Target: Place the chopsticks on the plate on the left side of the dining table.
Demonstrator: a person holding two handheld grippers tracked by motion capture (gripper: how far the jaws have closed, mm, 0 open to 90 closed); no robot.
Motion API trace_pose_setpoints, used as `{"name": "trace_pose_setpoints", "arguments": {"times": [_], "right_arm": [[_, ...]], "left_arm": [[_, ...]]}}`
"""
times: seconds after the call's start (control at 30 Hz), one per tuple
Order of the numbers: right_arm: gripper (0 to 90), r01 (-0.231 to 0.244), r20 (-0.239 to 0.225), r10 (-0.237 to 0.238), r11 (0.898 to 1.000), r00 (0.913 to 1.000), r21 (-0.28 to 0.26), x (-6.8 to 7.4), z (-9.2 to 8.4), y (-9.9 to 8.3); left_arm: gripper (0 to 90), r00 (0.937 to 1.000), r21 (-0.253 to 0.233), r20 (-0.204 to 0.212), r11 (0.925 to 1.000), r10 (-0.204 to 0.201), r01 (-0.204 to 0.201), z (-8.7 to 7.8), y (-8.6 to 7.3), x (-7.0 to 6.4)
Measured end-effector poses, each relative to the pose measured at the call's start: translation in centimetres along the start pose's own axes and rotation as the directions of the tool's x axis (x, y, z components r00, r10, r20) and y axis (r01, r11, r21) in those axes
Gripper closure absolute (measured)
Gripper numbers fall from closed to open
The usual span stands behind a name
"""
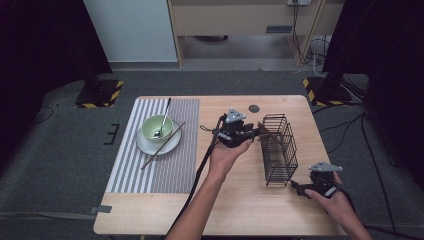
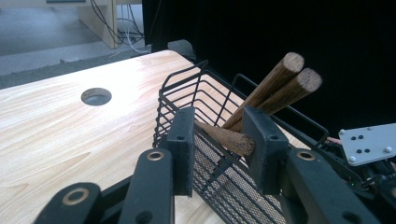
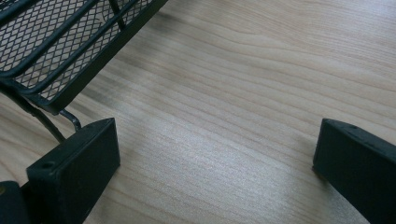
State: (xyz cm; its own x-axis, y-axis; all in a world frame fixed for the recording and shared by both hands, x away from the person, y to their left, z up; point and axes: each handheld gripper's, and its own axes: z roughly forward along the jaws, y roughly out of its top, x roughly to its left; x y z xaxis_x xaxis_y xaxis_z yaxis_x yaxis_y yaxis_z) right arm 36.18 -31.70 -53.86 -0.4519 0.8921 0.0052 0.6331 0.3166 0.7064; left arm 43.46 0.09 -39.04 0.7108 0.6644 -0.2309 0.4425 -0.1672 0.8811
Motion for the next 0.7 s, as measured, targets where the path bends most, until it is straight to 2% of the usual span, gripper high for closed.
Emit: {"name": "trace_pose_setpoints", "arguments": {"times": [0.7], "right_arm": [[0.6, 0.002, -0.001, -0.002, 1.0, 1.0, 0.0, -0.02, 0.01, 0.0]], "left_arm": [[67.8, 1.0, 0.021, 0.006, 0.9998, 0.006, -0.006, 0.84, -0.31, -0.09]]}}
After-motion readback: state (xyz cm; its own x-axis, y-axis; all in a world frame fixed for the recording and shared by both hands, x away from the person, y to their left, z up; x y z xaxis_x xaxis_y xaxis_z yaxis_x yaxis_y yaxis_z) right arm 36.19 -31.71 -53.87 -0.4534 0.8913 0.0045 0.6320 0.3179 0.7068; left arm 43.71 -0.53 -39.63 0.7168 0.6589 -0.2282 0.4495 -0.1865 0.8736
